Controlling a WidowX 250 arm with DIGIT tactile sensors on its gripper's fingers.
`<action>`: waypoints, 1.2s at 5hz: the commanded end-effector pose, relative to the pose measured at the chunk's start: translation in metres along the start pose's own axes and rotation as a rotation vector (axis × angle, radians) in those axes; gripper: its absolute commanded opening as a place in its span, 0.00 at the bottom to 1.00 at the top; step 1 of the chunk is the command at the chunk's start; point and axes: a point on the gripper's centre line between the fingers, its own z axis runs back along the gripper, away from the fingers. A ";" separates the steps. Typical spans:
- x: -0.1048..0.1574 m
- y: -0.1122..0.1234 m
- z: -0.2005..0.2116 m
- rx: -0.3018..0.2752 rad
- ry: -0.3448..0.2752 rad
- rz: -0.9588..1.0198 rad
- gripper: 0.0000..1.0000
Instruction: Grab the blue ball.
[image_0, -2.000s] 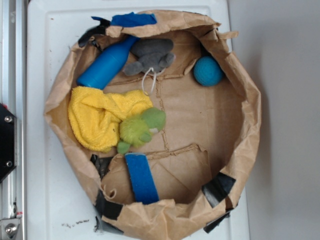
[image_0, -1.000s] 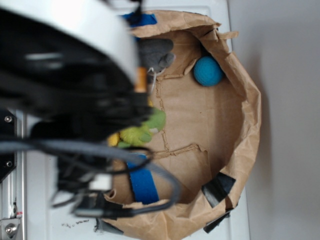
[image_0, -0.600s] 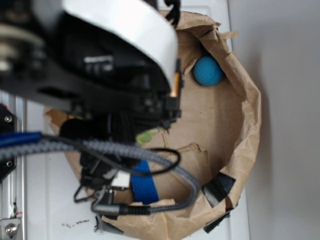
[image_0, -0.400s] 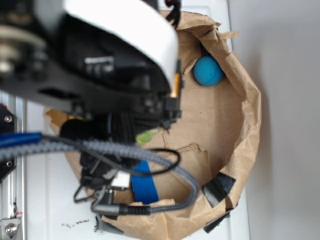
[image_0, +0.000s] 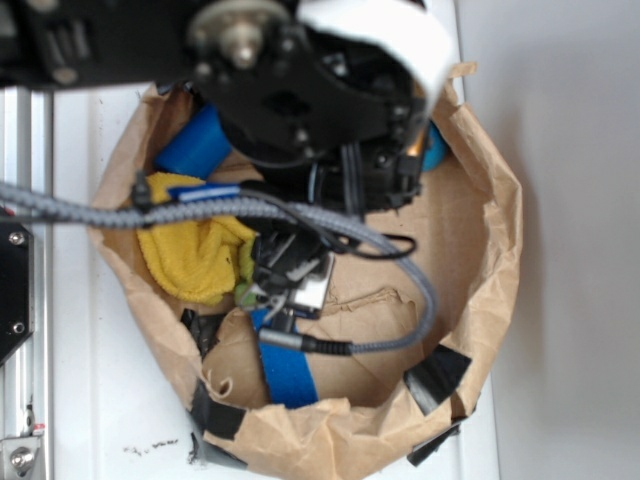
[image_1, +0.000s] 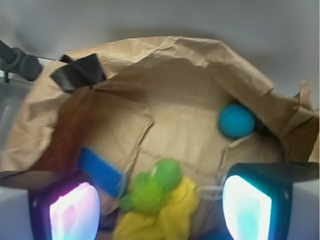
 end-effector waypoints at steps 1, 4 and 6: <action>-0.012 0.023 0.001 0.043 -0.040 -0.017 1.00; 0.009 0.023 -0.055 0.158 0.038 0.093 1.00; 0.020 0.041 -0.059 0.171 0.039 0.160 1.00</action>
